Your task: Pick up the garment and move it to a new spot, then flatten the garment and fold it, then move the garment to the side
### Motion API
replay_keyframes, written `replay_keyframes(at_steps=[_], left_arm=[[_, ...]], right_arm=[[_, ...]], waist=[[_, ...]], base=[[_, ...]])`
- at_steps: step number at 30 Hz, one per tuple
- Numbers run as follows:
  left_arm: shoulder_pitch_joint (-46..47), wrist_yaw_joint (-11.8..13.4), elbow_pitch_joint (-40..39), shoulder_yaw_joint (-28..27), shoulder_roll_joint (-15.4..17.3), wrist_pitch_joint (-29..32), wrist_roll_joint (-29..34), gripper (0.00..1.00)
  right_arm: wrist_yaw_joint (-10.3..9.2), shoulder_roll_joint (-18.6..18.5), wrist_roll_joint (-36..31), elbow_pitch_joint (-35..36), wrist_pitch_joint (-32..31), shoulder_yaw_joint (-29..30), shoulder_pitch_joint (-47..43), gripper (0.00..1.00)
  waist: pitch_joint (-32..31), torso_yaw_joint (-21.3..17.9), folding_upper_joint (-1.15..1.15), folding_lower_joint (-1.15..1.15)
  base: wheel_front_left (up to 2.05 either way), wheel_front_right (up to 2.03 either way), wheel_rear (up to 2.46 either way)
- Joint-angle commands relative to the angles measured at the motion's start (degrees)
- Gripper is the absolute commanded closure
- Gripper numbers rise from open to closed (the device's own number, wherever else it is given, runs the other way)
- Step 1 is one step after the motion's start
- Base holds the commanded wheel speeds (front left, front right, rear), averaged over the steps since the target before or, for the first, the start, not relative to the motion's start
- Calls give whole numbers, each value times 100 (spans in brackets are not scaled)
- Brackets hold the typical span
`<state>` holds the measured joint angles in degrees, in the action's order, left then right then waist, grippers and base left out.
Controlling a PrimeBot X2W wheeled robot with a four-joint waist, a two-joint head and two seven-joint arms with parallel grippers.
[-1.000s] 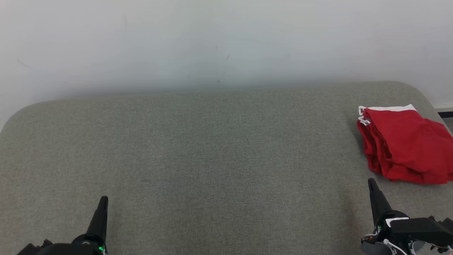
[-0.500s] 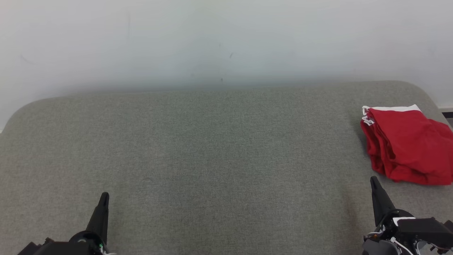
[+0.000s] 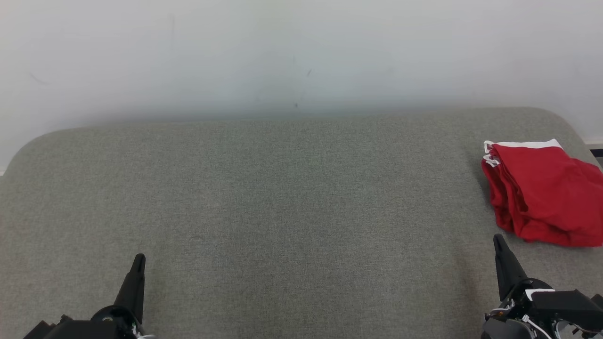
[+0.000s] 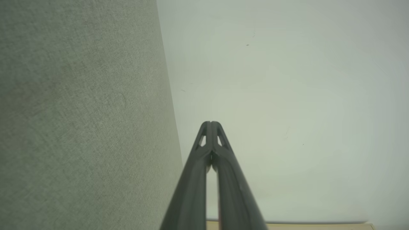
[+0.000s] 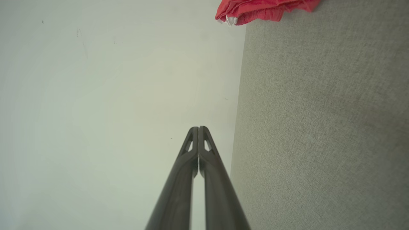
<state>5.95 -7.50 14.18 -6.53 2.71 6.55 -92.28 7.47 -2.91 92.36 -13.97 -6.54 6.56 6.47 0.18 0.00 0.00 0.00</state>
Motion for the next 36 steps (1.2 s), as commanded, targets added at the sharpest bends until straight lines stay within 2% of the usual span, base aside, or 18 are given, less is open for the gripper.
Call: replay_keyframes(at_steps=[1,36], left_arm=[[60,-1,-22,-2,32,20,-24,100],[60,-1,-22,-2,31,19,-25,100]], right_arm=[[4,11,9,9,-15,12,-54,100],[4,10,11,8,-15,10,-52,100]], waist=[[0,0,0,0],[0,0,0,0]], base=[[0,0,0],[0,0,0]])
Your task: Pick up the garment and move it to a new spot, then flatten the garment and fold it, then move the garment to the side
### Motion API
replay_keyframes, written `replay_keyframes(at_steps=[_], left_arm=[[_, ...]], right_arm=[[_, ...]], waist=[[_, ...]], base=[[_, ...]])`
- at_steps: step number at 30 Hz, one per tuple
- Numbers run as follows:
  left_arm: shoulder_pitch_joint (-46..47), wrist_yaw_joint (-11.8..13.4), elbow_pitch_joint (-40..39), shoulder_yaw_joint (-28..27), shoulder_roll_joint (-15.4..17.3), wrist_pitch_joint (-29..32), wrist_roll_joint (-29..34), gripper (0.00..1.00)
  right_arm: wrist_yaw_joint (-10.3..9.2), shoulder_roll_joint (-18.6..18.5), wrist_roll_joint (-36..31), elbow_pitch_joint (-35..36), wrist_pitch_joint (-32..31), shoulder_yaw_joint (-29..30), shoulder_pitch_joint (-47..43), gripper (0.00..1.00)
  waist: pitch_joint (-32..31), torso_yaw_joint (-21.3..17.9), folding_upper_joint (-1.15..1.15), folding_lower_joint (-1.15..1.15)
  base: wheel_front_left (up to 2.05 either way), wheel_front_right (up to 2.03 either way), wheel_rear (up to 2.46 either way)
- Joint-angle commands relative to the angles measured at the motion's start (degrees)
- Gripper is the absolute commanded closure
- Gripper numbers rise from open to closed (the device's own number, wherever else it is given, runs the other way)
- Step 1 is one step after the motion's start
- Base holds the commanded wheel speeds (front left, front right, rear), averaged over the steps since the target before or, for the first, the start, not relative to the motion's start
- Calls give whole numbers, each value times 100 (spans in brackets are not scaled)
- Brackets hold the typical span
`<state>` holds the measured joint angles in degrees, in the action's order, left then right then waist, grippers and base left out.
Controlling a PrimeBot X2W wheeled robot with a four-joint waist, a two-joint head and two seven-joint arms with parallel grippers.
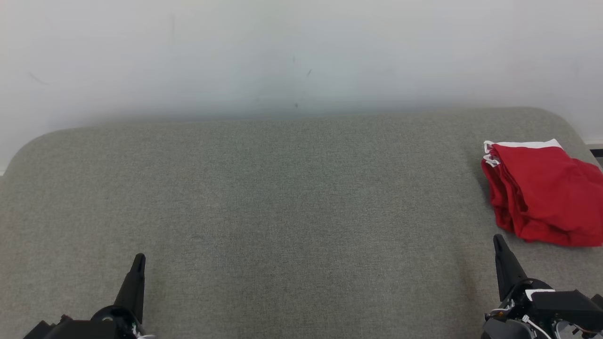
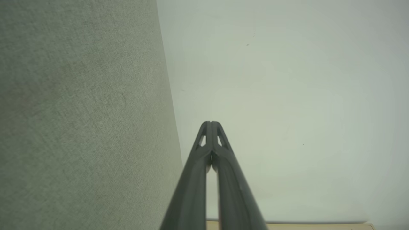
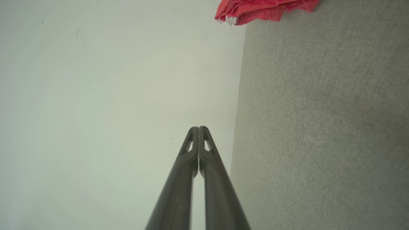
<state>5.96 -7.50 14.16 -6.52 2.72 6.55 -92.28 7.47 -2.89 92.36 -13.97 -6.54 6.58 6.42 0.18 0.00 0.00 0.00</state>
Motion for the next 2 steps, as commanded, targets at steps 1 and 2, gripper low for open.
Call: replay_keyframes(at_steps=[1,2], left_arm=[[59,-1,-20,-3,30,19,-25,100],[59,-1,-20,-3,30,19,-25,100]], right_arm=[[4,9,11,9,-15,9,-46,100],[4,9,11,9,-15,9,-46,100]], waist=[[0,0,0,0],[0,0,0,0]], base=[[0,0,0],[0,0,0]])
